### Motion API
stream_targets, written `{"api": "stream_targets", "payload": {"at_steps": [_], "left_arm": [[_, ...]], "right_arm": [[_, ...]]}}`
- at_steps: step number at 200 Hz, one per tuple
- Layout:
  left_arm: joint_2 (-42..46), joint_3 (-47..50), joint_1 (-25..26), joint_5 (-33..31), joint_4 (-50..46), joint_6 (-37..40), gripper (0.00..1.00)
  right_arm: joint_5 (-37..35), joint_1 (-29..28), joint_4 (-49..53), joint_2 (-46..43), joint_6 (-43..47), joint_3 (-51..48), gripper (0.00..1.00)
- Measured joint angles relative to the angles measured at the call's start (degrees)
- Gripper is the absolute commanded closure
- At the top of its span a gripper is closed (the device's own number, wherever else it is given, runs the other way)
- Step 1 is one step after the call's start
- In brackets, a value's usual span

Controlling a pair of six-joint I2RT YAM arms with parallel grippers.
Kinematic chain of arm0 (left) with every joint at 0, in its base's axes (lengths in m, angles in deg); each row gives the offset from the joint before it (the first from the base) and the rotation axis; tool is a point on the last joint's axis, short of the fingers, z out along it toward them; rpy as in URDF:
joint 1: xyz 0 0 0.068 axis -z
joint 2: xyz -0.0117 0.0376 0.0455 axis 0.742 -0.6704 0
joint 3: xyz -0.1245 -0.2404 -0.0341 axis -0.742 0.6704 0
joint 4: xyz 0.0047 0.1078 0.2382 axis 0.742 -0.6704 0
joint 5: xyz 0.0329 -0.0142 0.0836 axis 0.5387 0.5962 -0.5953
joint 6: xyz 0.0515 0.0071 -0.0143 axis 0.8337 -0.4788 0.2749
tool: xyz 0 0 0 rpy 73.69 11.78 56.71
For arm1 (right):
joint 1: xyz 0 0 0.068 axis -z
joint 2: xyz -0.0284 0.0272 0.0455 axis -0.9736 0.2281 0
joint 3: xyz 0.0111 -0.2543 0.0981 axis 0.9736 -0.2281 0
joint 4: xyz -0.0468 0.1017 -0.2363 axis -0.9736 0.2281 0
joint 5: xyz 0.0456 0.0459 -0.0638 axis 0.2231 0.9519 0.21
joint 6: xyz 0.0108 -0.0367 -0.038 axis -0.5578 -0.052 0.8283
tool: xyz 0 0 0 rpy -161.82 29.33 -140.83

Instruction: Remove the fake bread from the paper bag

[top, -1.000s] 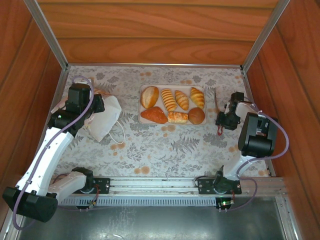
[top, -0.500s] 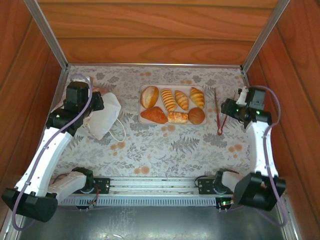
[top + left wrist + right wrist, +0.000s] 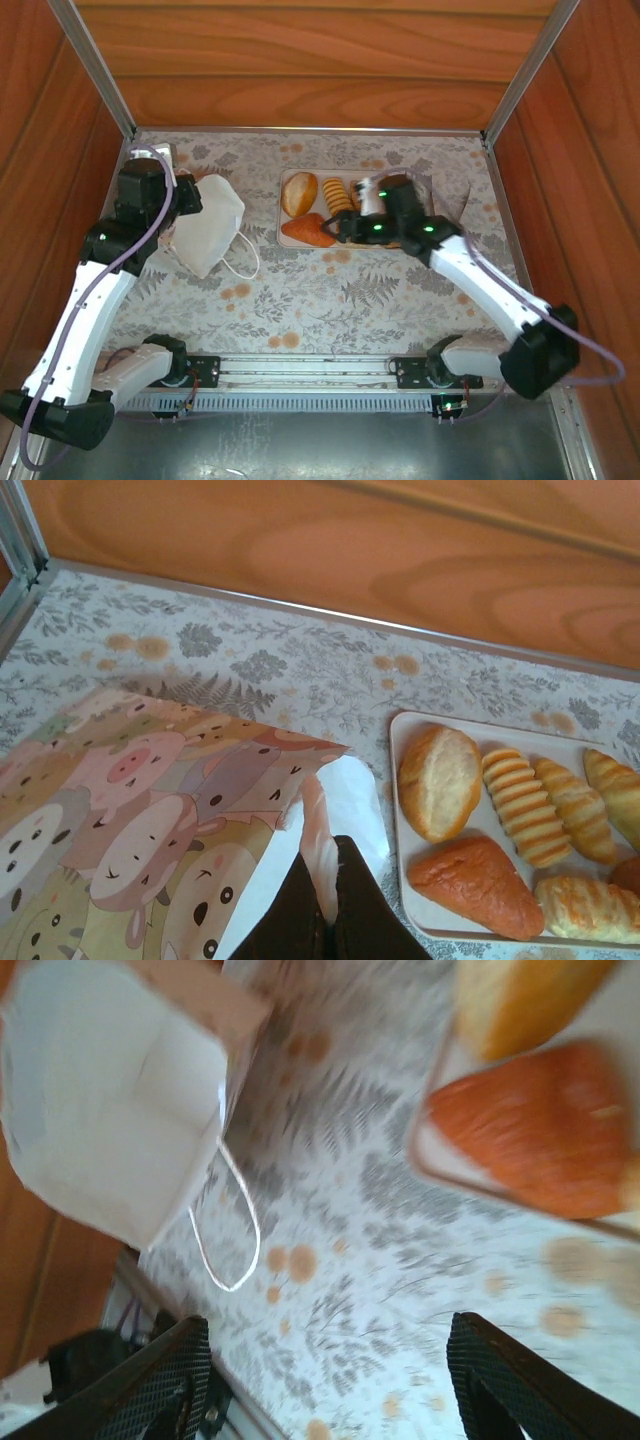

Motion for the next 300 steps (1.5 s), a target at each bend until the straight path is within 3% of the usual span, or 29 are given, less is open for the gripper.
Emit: {"api": "stream_targets", "payload": {"at_steps": [20,43,120,161,185,262,300], "left_arm": [[0.72,-0.28,0.00,-0.26,0.00,0.15,0.97],[1.11,-0.28,0.00,-0.37,-0.11,0.17,0.97],[1.44,-0.28,0.00,-0.76,-0.33,0.17,0.97],[1.46,-0.37,0.00,-0.90,-0.61,0.20,0.97],[1.75,-0.81,0.00,-1.55,-1.64,0.50,0.98],[3.06,-1.03,0.00,-5.20,-2.89,1.42,1.00],[2.75,-1.92,0.00,-5.77,-2.86,2.10,1.00]], "right_arm": [[-1.20,-7.67,-4.20,9.64,-2.84,3.41,0.31],[-0.94,-12.15,-8.33,17.73,-6.05,6.75,0.29],[5.29,-15.13,-23.19,31.08,-16.61,10.12,0.33],[8.59,-17.33,-23.96,33.66,-16.65,12.83,0.73],[7.39,-17.77,-22.53,32.30,-14.80,12.61,0.84],[6.80,-18.64,-9.66,23.96,0.74,24.13,0.98],[6.14,-19.34,-6.21,23.80,3.74,25.59,0.97]]}}
